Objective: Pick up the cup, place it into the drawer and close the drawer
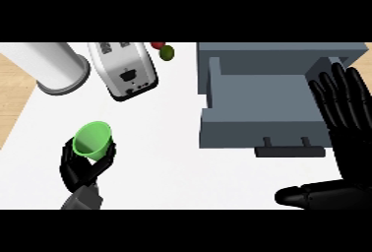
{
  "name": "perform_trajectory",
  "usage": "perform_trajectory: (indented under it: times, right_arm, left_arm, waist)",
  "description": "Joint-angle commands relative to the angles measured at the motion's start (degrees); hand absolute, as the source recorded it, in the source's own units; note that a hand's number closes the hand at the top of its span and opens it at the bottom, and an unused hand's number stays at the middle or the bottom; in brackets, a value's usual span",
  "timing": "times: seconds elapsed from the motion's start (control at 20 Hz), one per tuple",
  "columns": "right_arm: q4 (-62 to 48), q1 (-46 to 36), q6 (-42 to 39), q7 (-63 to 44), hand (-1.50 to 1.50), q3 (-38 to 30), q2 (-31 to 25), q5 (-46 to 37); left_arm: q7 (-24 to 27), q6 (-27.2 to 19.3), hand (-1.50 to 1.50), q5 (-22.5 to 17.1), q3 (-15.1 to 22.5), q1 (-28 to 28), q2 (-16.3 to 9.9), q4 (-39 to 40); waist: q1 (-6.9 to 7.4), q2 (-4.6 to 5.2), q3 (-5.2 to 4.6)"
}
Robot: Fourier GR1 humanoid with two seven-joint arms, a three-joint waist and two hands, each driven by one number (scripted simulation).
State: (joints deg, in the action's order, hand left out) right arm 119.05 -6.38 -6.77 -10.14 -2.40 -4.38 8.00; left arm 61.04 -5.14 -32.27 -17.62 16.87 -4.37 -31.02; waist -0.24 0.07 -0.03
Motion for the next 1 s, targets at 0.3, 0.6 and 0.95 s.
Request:
perform_trajectory:
  times: [0.3, 0.6, 0.95]
  right_arm:
    - [0.07, -1.91, -1.20, -1.88, -1.50, -1.60, -2.03, 1.95]
    - [-0.39, 3.31, -2.32, 3.36, -1.50, -1.64, -0.77, 1.26]
    - [1.73, 0.14, -1.10, -2.34, -1.50, -3.26, -2.40, 2.83]
  left_arm:
    - [-1.43, 11.68, 1.50, 8.97, 10.13, 1.60, -2.83, -0.22]
    - [-2.26, 17.22, 1.50, 10.01, 11.89, 1.56, -6.45, -5.70]
    - [-9.39, 16.98, 1.50, 11.59, 17.51, -1.60, -5.55, -21.10]
  waist:
    - [-0.33, 0.15, -0.07]
    - [0.12, -0.13, 0.05]
    - [0.75, -0.34, 0.09]
